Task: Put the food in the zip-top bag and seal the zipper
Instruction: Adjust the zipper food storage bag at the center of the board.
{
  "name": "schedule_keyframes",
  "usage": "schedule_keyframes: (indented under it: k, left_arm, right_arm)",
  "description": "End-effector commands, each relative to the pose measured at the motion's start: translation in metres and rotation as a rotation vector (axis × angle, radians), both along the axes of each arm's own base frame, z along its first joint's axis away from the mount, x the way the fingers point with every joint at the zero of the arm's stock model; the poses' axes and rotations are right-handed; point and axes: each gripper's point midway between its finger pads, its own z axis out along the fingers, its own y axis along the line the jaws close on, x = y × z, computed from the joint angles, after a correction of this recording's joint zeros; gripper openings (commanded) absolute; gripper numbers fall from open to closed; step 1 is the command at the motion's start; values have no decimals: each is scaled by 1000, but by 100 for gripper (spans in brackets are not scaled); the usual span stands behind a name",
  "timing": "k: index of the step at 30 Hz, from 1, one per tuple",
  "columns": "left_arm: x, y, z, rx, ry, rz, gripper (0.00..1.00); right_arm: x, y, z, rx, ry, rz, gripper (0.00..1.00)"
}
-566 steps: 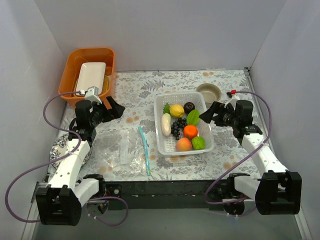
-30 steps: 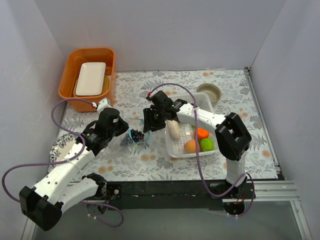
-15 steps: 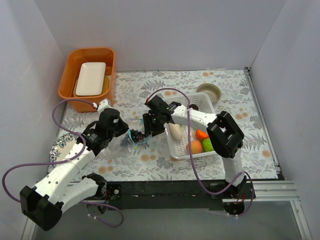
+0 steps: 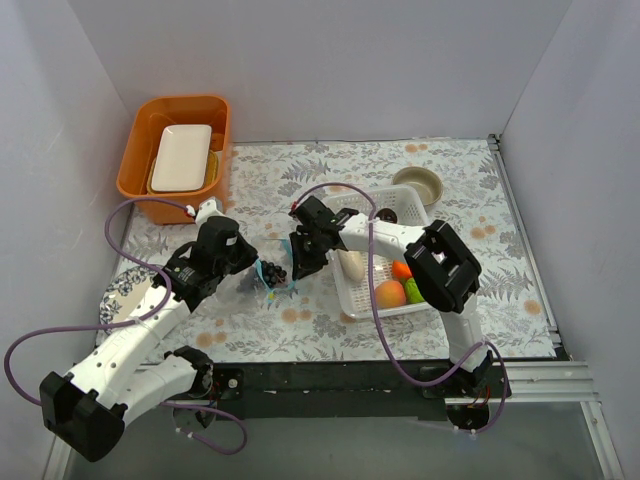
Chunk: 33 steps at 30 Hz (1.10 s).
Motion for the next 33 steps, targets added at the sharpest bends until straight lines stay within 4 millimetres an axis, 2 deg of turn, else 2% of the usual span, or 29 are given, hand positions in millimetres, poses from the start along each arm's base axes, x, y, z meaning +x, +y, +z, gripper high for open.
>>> schedule_keyframes:
  k: [1, 5, 6, 14, 22, 33]
  left_arm:
    - [3, -2, 14, -26, -43, -10, 0]
    - [3, -6, 20, -42, -63, -29, 0]
    - [4, -8, 20, -49, -66, -38, 0]
    - [2, -13, 17, -60, -51, -63, 0]
    - [4, -17, 30, -71, -72, -82, 0]
    - [5, -8, 34, -53, -91, -38, 0]
  right_arm:
    - [0, 4, -2, 29, 5, 8, 20]
    - [-1, 7, 2, 49, 5, 16, 2]
    - [-1, 8, 2, 50, 6, 16, 1]
    - [3, 8, 15, 71, -30, 7, 1]
    - [13, 8, 34, 70, -93, 0, 1]
    - [22, 8, 82, 118, -203, 21, 1]
